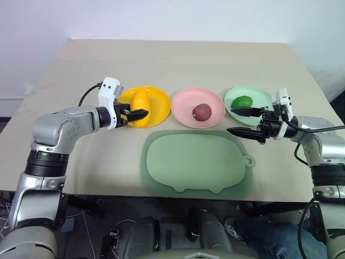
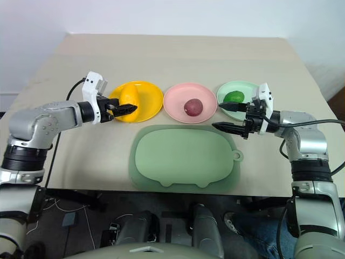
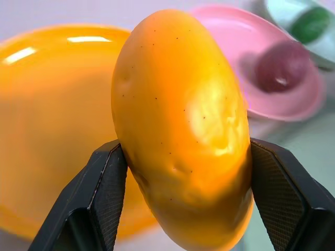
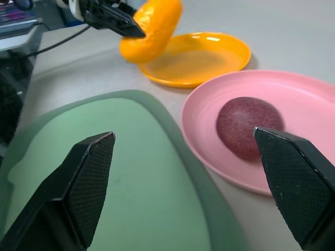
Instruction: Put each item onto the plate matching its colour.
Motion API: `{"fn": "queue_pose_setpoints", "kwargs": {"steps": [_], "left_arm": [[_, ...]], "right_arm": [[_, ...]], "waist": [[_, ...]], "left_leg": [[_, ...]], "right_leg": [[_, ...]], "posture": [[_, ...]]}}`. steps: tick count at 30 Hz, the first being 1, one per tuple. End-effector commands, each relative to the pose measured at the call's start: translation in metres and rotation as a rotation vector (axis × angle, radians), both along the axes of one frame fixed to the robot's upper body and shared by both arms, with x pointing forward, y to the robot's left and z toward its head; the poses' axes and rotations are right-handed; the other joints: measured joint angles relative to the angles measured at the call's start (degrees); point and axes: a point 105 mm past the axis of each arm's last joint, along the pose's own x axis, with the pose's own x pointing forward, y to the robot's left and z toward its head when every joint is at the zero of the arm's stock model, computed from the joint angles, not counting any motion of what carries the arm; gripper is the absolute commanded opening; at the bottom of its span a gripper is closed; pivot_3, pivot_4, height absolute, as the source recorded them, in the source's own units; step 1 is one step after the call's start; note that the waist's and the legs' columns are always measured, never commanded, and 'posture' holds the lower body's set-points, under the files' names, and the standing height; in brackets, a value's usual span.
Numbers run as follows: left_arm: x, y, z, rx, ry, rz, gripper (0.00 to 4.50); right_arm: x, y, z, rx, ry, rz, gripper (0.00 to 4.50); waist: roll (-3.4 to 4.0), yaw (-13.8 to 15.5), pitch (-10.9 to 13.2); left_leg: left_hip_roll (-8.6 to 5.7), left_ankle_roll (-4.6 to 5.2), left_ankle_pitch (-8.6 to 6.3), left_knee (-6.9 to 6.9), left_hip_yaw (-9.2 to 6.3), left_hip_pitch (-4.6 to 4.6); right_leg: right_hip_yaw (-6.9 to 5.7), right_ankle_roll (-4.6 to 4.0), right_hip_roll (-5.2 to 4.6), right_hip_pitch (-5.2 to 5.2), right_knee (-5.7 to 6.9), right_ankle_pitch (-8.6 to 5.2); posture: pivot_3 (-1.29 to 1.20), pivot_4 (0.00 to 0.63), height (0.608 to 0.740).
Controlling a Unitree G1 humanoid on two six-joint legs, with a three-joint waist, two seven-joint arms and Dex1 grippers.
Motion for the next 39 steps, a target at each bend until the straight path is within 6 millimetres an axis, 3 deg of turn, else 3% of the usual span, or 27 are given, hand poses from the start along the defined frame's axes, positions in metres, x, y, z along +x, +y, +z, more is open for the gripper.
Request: {"fn": "queue_pose_setpoints", "kwargs": {"steps": [1, 5, 14, 16, 22, 26, 35, 39], "left_arm": [[0.013, 0.006, 0.021, 0.035, -0.160, 0.009, 3.11], [0.022, 0.007, 0.009, 0.008, -0.125, 0.040, 3.11], [0.043, 0.029, 0.006, -0.069, -0.103, 0.133, 3.11], [0.047, 0.032, 0.000, -0.015, -0.108, 0.155, 3.11], [0.047, 0.020, -0.006, -0.018, -0.091, 0.104, 3.11], [0.043, 0.014, -0.006, -0.090, -0.036, 0.071, 4.45], [0.032, 0.011, 0.004, -0.134, 0.009, 0.012, 4.49], [0.019, 0.024, 0.018, -0.037, -0.035, -0.041, 4.49]], "right_arm": [[0.010, -0.004, 0.014, -0.004, -0.086, -0.057, 4.50], [0.023, -0.010, 0.013, -0.014, -0.096, -0.140, 4.50], [0.019, -0.010, 0.012, -0.012, -0.099, -0.128, 4.50], [0.017, -0.009, 0.013, -0.011, -0.095, -0.112, 4.50], [0.014, -0.011, 0.011, -0.022, -0.086, -0.109, 4.50], [0.014, -0.011, 0.011, -0.028, -0.084, -0.111, 4.50], [0.012, -0.010, 0.010, -0.036, -0.066, -0.086, 4.50], [0.013, -0.011, 0.011, -0.032, -0.064, -0.091, 4.50]], "waist": [[0.00, -0.04, 0.00], [0.00, 0.06, 0.00], [-0.01, -0.03, 0.01], [-0.01, 0.01, 0.01], [-0.01, 0.02, 0.01], [-0.01, -0.05, 0.01], [-0.01, -0.12, 0.01], [-0.03, -0.18, 0.02]], "left_leg": [[0.01, 0.00, 0.00, 0.00, 0.01, 0.00], [0.02, 0.01, -0.01, 0.01, 0.06, -0.02], [0.04, 0.07, -0.03, 0.00, 0.04, -0.07], [0.05, 0.08, -0.04, 0.00, 0.04, -0.07], [0.05, 0.08, -0.04, 0.01, 0.04, -0.06], [0.06, 0.08, -0.04, 0.00, 0.04, -0.06], [0.09, 0.08, -0.04, 0.00, 0.03, -0.09], [0.10, 0.08, -0.04, 0.00, 0.02, -0.12]], "right_leg": [[0.00, 0.00, 0.00, 0.00, 0.00, 0.00], [0.00, 0.01, -0.01, -0.03, 0.01, 0.01], [-0.03, 0.02, -0.01, -0.04, 0.05, 0.02], [-0.03, 0.02, -0.02, -0.04, 0.04, 0.02], [-0.04, 0.02, -0.02, -0.03, 0.05, 0.02], [-0.04, 0.02, -0.02, -0.03, 0.06, 0.02], [-0.05, 0.02, 0.00, -0.06, 0.06, 0.02], [-0.04, 0.02, 0.00, -0.09, 0.06, 0.02]], "posture": [[0.00, 0.150, 0.740], [0.00, 0.150, 0.740], [0.00, 0.150, 0.740], [0.00, 0.150, 0.740], [0.00, 0.150, 0.740], [0.00, 0.150, 0.740], [0.00, 0.150, 0.740], [0.00, 0.150, 0.740]]}}
